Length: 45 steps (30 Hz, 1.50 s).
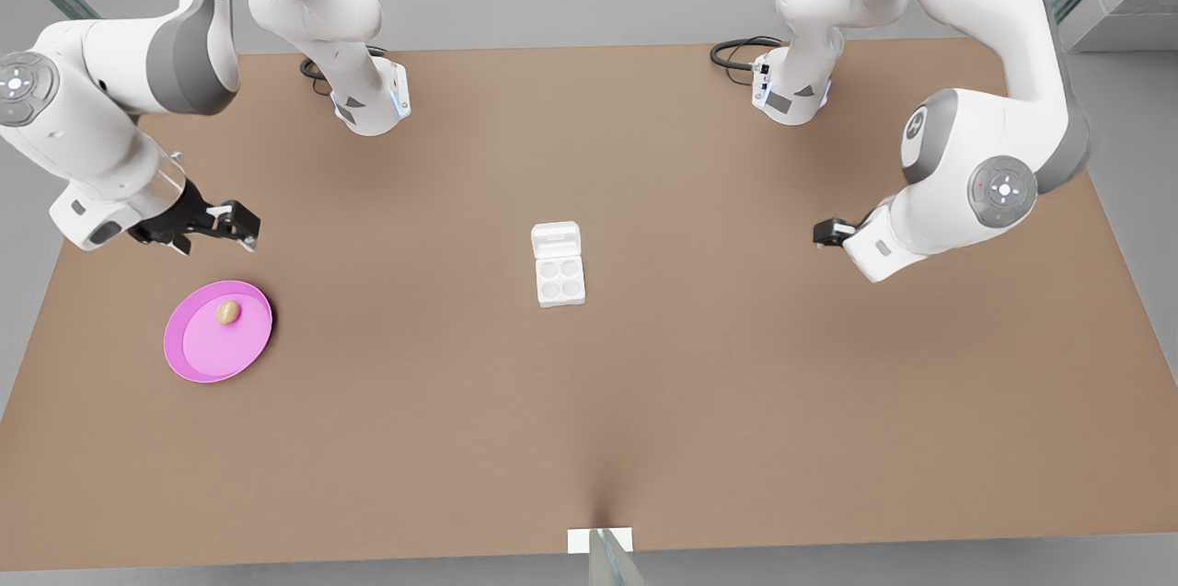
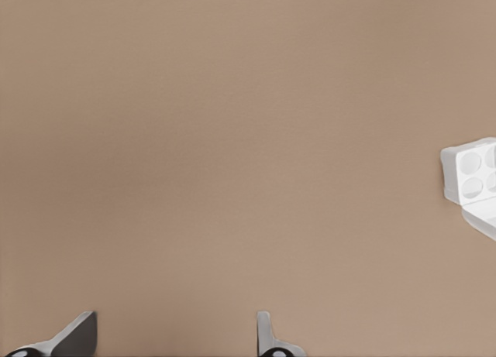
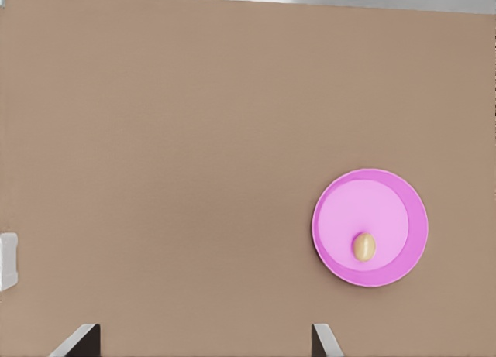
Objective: Pack egg into the box and close the box lid
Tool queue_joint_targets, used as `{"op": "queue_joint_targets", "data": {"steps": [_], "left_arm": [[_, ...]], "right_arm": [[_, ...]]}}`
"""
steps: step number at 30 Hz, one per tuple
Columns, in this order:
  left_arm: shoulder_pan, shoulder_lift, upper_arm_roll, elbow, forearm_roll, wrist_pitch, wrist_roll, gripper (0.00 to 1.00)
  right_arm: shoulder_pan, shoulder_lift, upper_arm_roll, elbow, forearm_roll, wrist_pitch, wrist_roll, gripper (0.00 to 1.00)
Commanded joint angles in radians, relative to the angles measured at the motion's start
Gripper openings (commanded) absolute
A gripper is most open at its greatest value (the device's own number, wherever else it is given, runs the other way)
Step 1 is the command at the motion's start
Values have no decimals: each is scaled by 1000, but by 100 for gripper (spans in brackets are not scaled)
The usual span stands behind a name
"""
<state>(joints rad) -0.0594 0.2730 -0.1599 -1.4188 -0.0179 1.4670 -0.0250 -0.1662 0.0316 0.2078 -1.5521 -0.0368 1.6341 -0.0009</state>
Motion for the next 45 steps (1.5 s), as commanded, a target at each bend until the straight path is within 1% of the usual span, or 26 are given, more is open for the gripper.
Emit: {"op": "queue_joint_targets", "data": {"steps": [1,3,6,7,9,10,11,13,15,17,18,19,20,21,22,24,26,28,29,30,33,39,41,43,44,45], "left_arm": [[-7,6,-1,0,33,88,-21,100],[-42,12,-1,1,55,96,-135,100],[-31,6,-3,-5,78,53,-133,100],[-51,11,-3,-8,130,53,-127,100],[-73,12,-4,-9,133,55,-139,100],[-69,17,-4,-5,136,56,-139,100],[-69,15,-4,-5,138,56,-139,100],[-71,17,-4,-6,138,56,-139,100],[-71,17,-4,-8,138,56,-139,100],[-71,15,-4,-8,138,56,-139,100],[-71,15,-3,-8,138,55,-139,100],[-71,15,-4,-8,138,55,-139,100],[-71,15,-3,-9,138,55,-139,100],[-71,15,-4,-9,138,55,-139,100],[-71,15,-3,-9,138,55,-139,100],[-71,15,-3,-9,138,55,-139,100],[-71,12,-3,-9,139,55,-139,100],[-71,14,-4,-9,139,55,-139,100],[-71,14,-4,-9,139,53,-139,100],[-71,12,-3,-9,139,52,-139,100],[-71,11,-3,-9,139,52,-139,100],[-71,14,-4,-9,139,52,-139,100],[-71,12,-3,-8,139,50,-139,100],[-71,11,-4,-8,141,52,-139,100],[-71,11,-4,1,136,55,-139,100],[-69,6,-4,1,133,55,-139,100]], "right_arm": [[4,-1,2,6,0,58,-2,100],[-3,24,1,3,0,58,-1,100],[-30,152,-8,4,-2,73,-4,100],[-53,174,-7,-2,12,69,-4,100],[-85,240,-8,4,6,133,-5,100],[-93,248,-10,-2,9,115,7,100],[-148,287,-8,4,9,130,-4,100],[-205,303,-8,13,-3,90,-7,100],[-320,335,-8,13,0,75,-39,100],[-407,404,-11,13,-21,121,-143,100],[-418,421,-11,13,-58,138,-211,100],[-398,450,-5,13,-144,142,-212,100],[-389,502,4,10,-153,219,-211,100],[-375,519,4,-2,-155,259,-206,100],[-365,533,4,3,-155,259,-199,100],[-352,582,2,4,-170,348,-197,100],[-352,617,4,6,-199,385,-195,100],[-348,623,4,-9,-199,397,-192,100],[-348,574,4,-91,-198,398,-163,100],[-354,505,5,-201,-198,452,-163,100],[-371,415,5,-372,-196,530,-162,100],[-391,429,4,-373,-196,573,-160,100],[-403,369,4,-477,-195,701,-160,100],[-414,367,5,-484,-195,704,-160,100],[-432,343,5,-543,-196,791,-165,100],[-437,341,5,-548,-198,799,-165,100]]}}
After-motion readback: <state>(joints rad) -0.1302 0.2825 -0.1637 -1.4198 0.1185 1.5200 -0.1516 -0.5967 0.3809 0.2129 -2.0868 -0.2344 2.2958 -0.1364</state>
